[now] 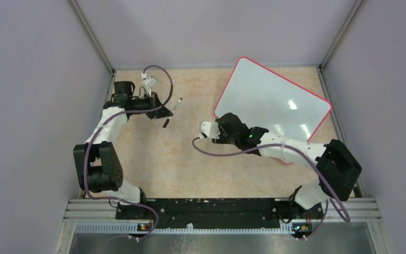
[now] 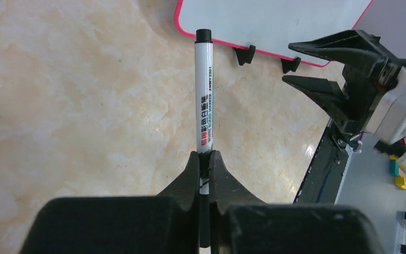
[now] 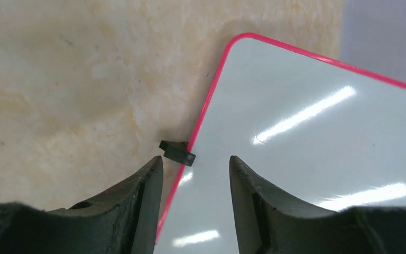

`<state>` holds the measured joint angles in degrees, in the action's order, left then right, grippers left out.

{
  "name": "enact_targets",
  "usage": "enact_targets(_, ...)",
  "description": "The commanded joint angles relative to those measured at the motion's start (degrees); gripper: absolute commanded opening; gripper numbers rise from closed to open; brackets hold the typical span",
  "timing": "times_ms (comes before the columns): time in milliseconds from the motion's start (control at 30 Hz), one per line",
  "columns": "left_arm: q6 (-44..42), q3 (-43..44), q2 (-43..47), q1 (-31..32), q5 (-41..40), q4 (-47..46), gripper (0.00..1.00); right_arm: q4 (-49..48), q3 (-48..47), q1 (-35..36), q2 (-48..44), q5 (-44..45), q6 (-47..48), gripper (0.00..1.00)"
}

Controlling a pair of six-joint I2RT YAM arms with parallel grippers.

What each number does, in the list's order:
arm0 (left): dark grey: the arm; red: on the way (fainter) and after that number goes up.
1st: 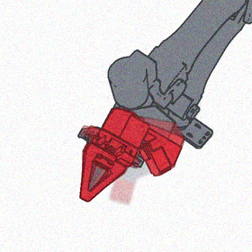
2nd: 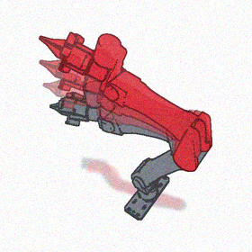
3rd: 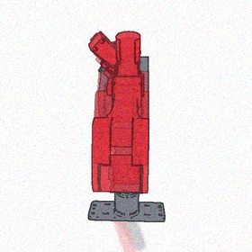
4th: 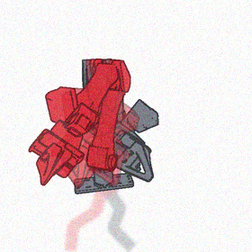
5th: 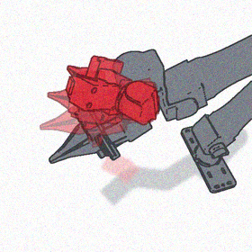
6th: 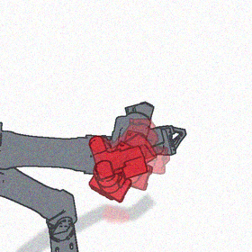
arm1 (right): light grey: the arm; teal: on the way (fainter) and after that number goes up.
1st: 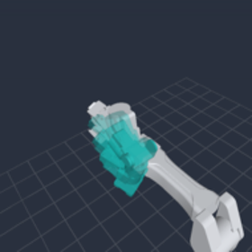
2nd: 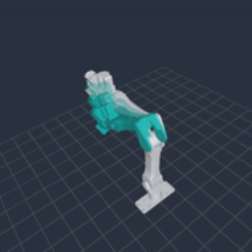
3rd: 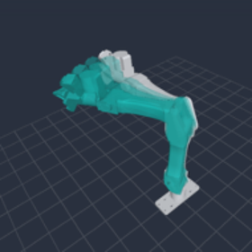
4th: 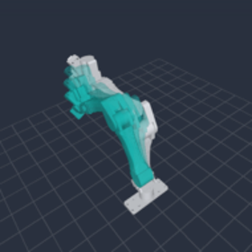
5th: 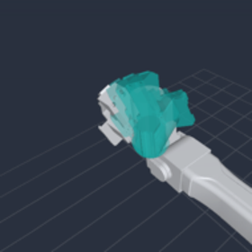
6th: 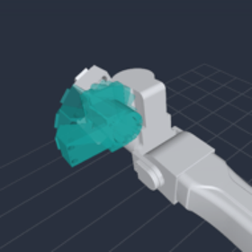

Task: Write a sentence on the whiteboard
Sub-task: Move the whiteboard to the center of the board.

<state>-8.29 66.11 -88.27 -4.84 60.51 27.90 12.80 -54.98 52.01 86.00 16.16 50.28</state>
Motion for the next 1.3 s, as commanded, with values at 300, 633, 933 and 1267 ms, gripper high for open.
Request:
enact_targets(300, 5.42, -2.34, 6.58, -0.34, -0.7, -6.68, 0.0, 17.81, -9.52, -4.98, 2.89, 0.18, -72.57, 0.36)
enact_targets(633, 7.42, -4.7, 8.19, -0.43, -1.61, -10.19, 0.0, 19.16, -13.93, -9.77, 10.73, 2.9, -88.29, 0.44)
enact_targets(933, 8.12, -5.43, 7.8, -0.51, -1.0, -12.67, 0.0, 17.44, -16.31, -12.66, 16.58, 5.93, -91.66, 0.5)
enact_targets(1267, 8.12, -6.02, 7.31, -0.61, -0.42, -13.62, 0.0, 15.94, -18.74, -13.89, 21.15, 8.14, -92.11, 0.47)
